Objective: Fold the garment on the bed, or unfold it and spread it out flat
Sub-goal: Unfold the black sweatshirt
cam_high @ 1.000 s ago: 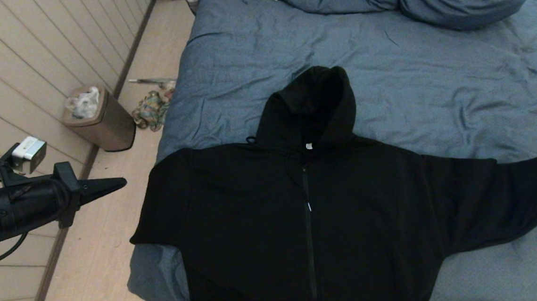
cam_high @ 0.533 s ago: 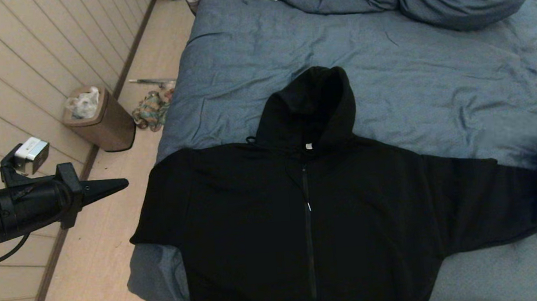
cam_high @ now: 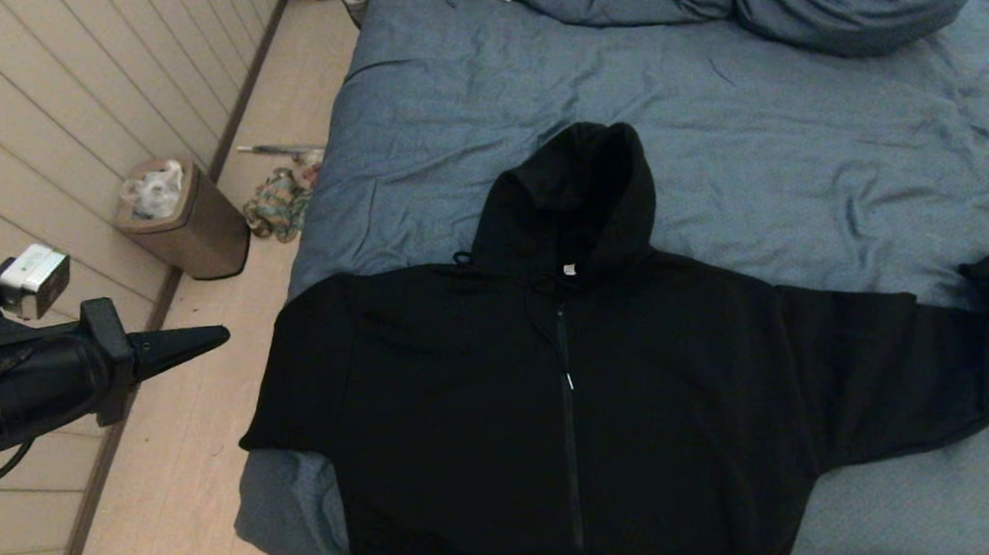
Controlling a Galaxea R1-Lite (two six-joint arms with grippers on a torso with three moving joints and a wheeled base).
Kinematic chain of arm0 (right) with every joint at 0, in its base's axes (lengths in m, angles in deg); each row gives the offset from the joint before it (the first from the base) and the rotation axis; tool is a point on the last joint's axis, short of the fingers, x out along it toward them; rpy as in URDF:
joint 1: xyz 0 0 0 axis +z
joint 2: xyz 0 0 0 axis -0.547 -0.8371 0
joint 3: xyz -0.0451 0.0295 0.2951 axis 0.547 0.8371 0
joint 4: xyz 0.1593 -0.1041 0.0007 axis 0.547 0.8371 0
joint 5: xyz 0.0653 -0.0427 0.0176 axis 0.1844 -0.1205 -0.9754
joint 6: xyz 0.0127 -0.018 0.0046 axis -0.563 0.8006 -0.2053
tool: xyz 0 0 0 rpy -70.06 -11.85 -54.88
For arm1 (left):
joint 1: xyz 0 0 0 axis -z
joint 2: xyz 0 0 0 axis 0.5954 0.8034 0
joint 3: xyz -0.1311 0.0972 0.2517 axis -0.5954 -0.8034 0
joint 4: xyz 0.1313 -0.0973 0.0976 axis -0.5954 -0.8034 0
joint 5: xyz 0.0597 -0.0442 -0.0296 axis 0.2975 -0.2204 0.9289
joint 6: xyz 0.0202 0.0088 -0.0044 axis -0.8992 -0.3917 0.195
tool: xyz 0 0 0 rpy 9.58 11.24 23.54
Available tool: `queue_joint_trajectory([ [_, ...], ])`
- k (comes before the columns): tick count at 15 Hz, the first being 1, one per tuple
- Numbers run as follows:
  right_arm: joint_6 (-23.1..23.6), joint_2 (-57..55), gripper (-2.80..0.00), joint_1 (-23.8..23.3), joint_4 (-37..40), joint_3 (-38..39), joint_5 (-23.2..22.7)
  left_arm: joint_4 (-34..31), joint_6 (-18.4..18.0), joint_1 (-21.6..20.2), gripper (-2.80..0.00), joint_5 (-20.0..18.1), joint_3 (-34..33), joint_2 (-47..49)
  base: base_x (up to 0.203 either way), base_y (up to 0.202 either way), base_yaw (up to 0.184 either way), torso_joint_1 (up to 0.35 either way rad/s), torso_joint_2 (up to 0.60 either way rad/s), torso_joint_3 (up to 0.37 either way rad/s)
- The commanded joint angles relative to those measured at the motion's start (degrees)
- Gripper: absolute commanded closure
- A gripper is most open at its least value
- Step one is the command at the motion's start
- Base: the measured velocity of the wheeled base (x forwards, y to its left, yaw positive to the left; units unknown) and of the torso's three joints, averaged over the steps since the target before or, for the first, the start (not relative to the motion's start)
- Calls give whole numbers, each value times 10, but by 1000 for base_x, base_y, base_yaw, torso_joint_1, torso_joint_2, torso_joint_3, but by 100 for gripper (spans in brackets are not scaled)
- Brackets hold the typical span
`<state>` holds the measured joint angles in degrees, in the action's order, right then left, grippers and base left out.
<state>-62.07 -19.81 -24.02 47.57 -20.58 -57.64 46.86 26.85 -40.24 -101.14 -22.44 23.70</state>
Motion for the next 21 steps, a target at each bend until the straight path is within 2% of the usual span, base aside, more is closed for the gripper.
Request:
queue_joint_trajectory([
  [1,3,45,0,5,20,26,-5,1,2,0,0,-2,-5,-19,0,0,0,0,0,0],
  [3,7,41,0,55,20,56,5,1,2,2,0,-3,-5,-13,0,0,0,0,0,0],
  [5,7,6,0,104,18,73,46,1,1,6,0,-3,-7,-11,0,0,0,0,0,0],
  [8,8,-69,0,135,-41,85,88,2,0,17,0,-2,-12,-6,0,0,0,0,0,0],
  [10,8,-112,0,139,-104,92,105,2,0,22,0,-2,-12,-2,0,0,0,0,0,0],
  [15,10,-168,0,142,-141,89,113,6,0,25,0,-2,-18,1,0,0,0,0,0,0],
  [17,12,-193,0,141,-190,87,144,6,0,26,0,-2,-18,2,0,0,0,0,0,0],
  [19,15,-195,0,116,-210,88,149,6,0,27,0,-2,-19,4,0,0,0,0,0,0],
  [21,26,-193,0,65,-214,88,148,6,0,27,0,-1,-19,5,0,0,0,0,0,0],
])
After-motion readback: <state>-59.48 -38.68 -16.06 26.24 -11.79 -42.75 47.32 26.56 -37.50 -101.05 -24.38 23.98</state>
